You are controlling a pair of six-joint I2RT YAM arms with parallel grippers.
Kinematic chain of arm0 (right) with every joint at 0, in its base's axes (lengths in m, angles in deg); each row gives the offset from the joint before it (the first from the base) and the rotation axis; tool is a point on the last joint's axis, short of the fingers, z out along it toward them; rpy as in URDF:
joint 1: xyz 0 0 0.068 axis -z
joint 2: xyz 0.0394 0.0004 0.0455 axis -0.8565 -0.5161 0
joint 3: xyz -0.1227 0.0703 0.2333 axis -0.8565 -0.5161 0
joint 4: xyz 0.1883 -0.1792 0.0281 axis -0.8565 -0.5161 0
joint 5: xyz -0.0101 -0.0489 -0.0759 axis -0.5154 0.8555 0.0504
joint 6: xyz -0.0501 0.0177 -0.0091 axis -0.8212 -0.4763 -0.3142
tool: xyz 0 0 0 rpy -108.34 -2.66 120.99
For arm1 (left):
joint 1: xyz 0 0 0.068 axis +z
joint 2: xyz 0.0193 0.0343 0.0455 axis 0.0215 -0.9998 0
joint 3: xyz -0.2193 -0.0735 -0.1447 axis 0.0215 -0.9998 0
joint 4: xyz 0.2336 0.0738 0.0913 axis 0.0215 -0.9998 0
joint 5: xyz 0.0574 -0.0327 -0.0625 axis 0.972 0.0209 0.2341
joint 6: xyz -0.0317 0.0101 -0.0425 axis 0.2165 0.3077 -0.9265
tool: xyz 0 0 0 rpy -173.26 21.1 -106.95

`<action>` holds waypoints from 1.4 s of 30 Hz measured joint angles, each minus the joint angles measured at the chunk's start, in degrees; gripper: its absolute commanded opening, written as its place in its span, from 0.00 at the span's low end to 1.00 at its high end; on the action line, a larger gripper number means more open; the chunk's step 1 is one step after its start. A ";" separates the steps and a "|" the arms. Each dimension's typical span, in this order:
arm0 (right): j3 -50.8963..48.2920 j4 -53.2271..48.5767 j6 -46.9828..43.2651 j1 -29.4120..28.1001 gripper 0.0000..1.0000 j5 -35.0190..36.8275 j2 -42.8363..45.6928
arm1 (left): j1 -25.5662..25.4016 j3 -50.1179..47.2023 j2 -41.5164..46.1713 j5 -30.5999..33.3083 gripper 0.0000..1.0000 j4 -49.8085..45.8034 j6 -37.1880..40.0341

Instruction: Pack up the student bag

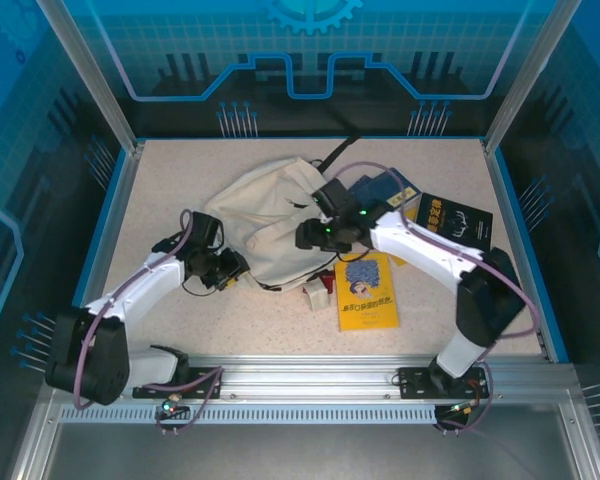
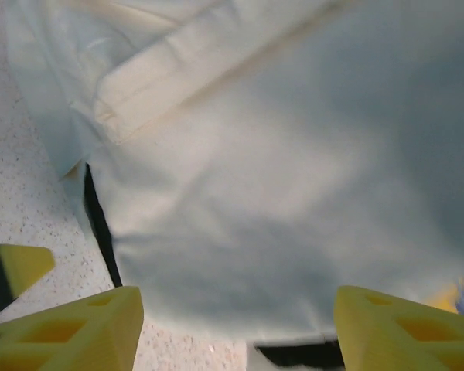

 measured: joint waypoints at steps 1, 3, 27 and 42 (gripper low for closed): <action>-2.67 0.44 1.97 0.48 0.74 -0.20 1.90 | -0.35 0.46 0.81 0.24 0.42 -0.96 0.39; -8.11 1.27 5.84 1.33 0.77 -0.59 5.11 | -2.54 1.86 2.51 1.03 0.45 -3.02 0.76; -14.60 16.35 14.69 5.25 0.65 -10.03 -0.55 | -21.05 -4.70 -1.75 3.48 0.33 10.14 -14.69; -14.60 17.66 14.64 5.29 0.62 -10.73 -0.83 | -21.05 -6.43 -5.20 8.61 0.26 18.49 -16.44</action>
